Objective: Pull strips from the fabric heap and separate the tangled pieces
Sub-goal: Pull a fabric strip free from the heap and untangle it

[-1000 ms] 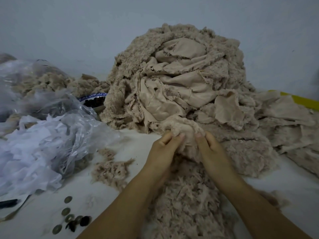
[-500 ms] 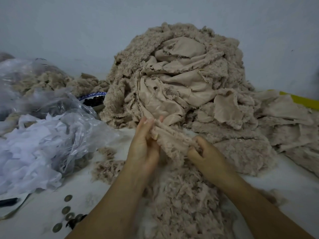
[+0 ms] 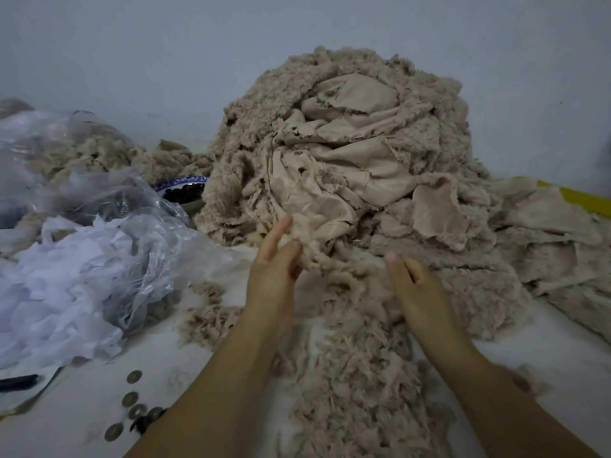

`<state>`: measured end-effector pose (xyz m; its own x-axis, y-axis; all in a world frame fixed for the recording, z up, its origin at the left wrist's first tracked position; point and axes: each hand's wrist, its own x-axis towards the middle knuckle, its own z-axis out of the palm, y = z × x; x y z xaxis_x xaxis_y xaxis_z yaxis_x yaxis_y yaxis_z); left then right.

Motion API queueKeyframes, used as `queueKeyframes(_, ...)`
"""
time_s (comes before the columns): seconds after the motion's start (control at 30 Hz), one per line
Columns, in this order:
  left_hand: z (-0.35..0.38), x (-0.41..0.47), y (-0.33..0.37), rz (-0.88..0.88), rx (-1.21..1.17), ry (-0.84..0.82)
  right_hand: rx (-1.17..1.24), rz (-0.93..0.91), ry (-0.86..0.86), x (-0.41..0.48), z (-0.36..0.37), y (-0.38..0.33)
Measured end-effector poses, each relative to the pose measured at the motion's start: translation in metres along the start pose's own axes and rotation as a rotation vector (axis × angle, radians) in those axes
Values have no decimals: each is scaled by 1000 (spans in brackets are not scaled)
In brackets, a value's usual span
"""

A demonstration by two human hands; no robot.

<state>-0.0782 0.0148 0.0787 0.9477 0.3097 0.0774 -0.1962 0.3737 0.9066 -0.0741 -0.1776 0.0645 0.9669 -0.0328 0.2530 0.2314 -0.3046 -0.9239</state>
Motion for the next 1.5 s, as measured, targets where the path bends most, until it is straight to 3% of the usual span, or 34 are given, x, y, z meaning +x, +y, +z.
queueKeyframes(0.1,14,-14,-5,104,350,-178,54,-83,-8,-3,2,-8)
queueKeyframes(0.23,26,-27,-9,152,565,-454,159,-11,-121,-3,11,-2)
queueKeyframes(0.37,18,-24,-15,156,624,-501,164,17,-30,6,4,6)
queueKeyframes(0.5,19,-25,-19,176,632,-553,187,8,-148,1,4,0)
queueKeyframes(0.57,22,-25,-20,194,623,-515,102,-20,-179,-1,9,-1)
queueKeyframes(0.67,19,-21,-22,235,670,-298,119,-31,-134,0,9,-1)
queueKeyframes(0.8,14,-11,-23,139,500,-81,186,22,-68,1,8,-1)
queueKeyframes(1.03,23,-12,-19,-239,149,-125,293,83,-45,1,5,-5)
queueKeyframes(1.2,21,-16,-22,22,400,-175,205,11,-145,-3,9,-1)
queueKeyframes(1.33,22,-15,-18,-131,133,-47,207,107,-59,-2,10,1)
queueKeyframes(1.4,24,-16,-14,-194,55,-66,222,135,-75,1,7,4)
queueKeyframes(1.5,24,-19,-14,-154,104,-143,261,86,-168,-2,9,-1)
